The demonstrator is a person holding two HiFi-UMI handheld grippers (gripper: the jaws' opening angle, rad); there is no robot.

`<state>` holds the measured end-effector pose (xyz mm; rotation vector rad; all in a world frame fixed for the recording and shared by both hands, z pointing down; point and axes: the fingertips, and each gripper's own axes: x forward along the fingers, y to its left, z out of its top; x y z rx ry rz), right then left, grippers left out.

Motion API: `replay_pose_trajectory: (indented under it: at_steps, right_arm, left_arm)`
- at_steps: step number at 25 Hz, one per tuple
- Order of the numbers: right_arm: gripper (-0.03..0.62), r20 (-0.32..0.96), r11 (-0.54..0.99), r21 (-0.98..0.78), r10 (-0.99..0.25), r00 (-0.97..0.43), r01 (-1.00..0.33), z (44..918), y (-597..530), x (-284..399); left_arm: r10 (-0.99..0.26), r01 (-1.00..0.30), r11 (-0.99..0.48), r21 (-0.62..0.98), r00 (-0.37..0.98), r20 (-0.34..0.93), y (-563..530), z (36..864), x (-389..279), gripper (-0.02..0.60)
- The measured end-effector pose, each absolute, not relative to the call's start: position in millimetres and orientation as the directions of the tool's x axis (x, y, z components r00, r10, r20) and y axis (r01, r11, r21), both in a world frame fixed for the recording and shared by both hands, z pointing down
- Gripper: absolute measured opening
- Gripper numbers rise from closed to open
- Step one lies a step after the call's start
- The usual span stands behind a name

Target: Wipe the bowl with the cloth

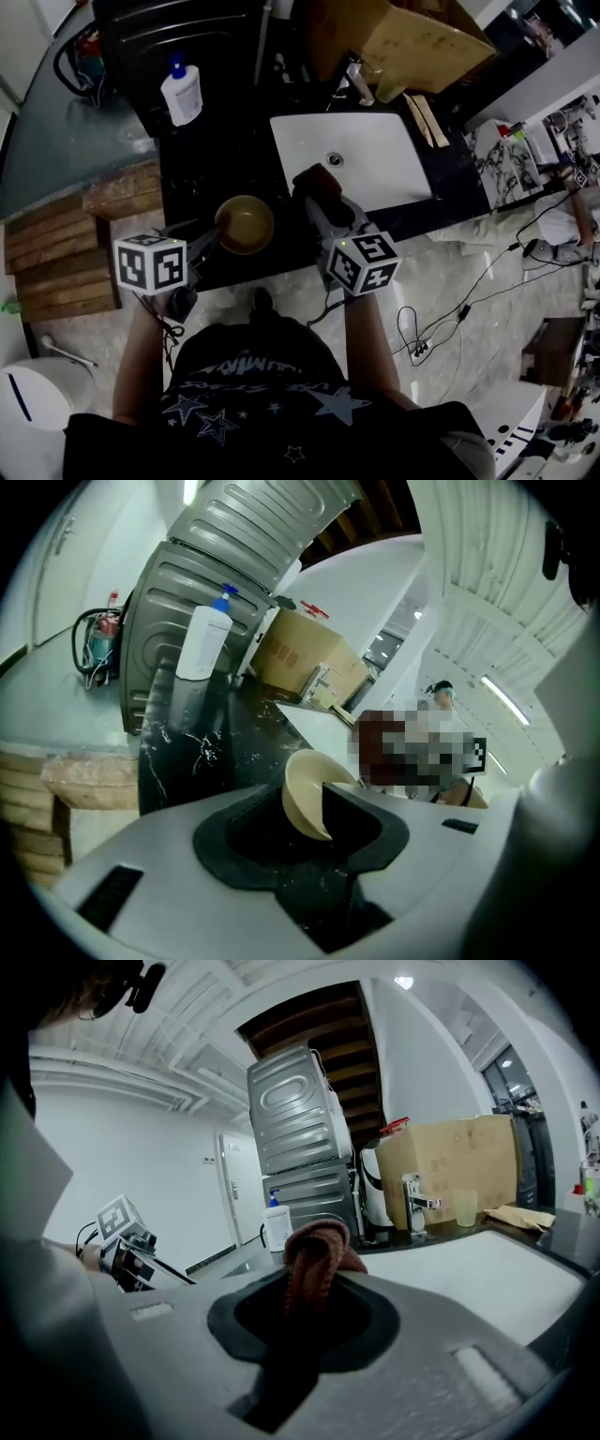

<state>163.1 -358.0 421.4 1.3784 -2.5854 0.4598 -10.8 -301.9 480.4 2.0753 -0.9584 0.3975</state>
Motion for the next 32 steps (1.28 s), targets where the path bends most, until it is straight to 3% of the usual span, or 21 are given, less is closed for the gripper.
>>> replay_pose_trajectory:
  at_steps: [16, 21, 32]
  right_arm:
    - [0.069, 0.279, 0.683, -0.210, -0.644, -0.712, -0.700, 427, -387, 139]
    - [0.069, 0.278, 0.717, -0.196, -0.614, -0.739, -0.669, 428, -389, 134]
    - [0.068, 0.282, 0.810, -0.031, -0.555, -0.782, -0.586, 404, -363, 103]
  left_arm:
    - [-0.462, -0.790, -0.250, 0.559, 0.605, 0.648, -313, 504, 2, 0.123]
    - [-0.494, -0.819, -0.219, 0.530, 0.562, 0.664, -313, 505, 0, 0.029]
    - [-0.509, -0.847, -0.198, 0.493, 0.519, 0.687, -317, 501, -15, 0.021]
